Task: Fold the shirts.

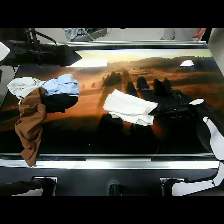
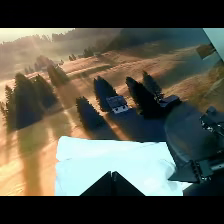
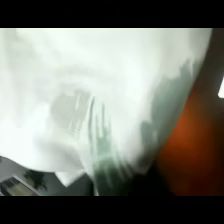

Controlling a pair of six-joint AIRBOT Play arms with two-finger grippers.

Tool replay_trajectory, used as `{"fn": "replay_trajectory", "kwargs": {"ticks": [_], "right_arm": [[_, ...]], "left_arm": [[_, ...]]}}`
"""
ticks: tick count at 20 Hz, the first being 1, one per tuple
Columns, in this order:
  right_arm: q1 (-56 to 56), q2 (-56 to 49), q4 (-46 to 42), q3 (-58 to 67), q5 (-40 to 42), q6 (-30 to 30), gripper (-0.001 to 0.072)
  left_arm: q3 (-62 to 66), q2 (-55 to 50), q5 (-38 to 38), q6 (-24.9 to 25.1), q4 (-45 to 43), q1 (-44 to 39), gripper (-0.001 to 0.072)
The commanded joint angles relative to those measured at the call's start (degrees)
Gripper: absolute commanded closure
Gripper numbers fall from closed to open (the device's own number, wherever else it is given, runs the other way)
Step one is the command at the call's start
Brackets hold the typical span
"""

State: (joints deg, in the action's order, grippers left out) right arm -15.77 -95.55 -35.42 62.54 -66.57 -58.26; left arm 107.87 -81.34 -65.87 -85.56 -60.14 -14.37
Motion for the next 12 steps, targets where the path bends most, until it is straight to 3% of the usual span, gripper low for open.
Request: {"fn": "replay_trajectory", "kwargs": {"ticks": [1, 3, 6, 9, 12], "right_arm": [[1.99, -0.46, 13.97, 0.33, 3.58, 8.98, 0.0669], [1.97, 0.57, 15.5, 7.58, -3.3, 10.69, 0.067], [1.97, 1.49, 13.42, 24.46, -14.71, 6.99, 0.067], [0.02, 1.49, 11.56, 38.42, -18.82, 1.33, 0.067], [-6.97, 1.49, 10.45, 44.28, -20.26, -2.23, 0.067]], "left_arm": [[-0.24, -0.04, 0.02, 0.02, -0.11, -0.13, 0.0682], [-0.24, -0.13, 0.02, 0.04, -0.11, -0.13, 0.0681], [-0.24, -0.48, 0.07, 0.24, -0.11, -0.13, 0.0681], [-0.24, -0.76, 0.04, 0.24, -0.11, -0.13, 0.0681], [-0.24, -0.76, -0.26, 0.24, -0.11, -0.13, 0.0681]]}}
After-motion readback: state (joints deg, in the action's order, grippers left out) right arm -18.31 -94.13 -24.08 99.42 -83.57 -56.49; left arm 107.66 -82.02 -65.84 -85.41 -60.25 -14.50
